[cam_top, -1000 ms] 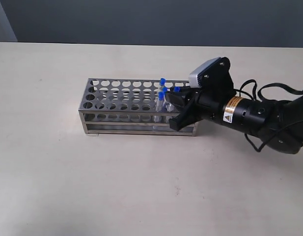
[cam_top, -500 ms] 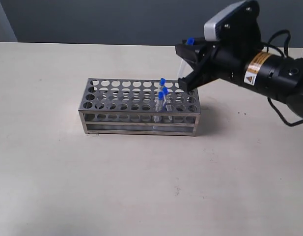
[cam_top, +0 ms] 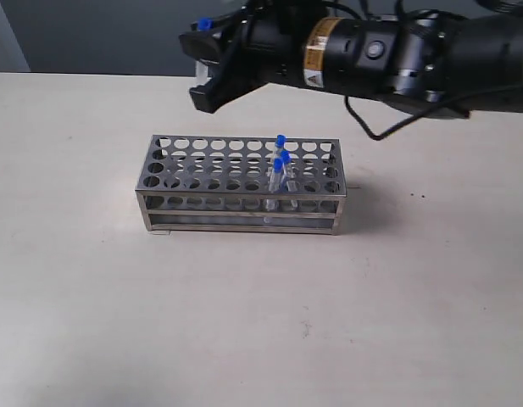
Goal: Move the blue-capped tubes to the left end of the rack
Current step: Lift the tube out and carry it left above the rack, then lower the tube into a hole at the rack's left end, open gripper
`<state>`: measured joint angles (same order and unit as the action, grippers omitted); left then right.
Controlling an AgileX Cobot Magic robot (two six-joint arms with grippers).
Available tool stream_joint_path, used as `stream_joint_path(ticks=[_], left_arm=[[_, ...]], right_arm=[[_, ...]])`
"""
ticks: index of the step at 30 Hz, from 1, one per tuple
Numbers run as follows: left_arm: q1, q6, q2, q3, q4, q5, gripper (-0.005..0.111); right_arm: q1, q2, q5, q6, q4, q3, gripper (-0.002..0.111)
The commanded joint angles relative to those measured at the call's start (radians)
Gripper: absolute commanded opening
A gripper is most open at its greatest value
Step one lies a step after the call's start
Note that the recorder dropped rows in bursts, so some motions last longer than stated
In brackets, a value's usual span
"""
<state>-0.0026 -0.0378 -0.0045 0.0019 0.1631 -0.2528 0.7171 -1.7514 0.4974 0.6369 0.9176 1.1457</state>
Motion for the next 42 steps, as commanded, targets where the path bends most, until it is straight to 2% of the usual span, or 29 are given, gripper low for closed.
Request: stream_joint_path(ticks=[1, 17, 22, 42], left_arm=[[-0.007, -0.003, 0.004, -0.002, -0.001, 0.014, 0.0], [-0.007, -0.003, 0.004, -0.002, -0.001, 0.014, 0.0], [-0.007, -0.003, 0.004, -0.002, -0.001, 0.014, 0.0], [-0.007, -0.003, 0.004, -0.002, -0.001, 0.014, 0.0]], right_arm=[[0.044, -0.119, -0.055, 0.053, 0.065, 0.119, -0.001], [0.076, -0.402, -0.112, 0.164, 0.12, 0.405, -0.001], [0.076, -0.431, -0.132, 0.223, 0.183, 0.435, -0.001], [0.076, -0.507, -0.148, 0.246, 0.185, 0.435, -0.001]])
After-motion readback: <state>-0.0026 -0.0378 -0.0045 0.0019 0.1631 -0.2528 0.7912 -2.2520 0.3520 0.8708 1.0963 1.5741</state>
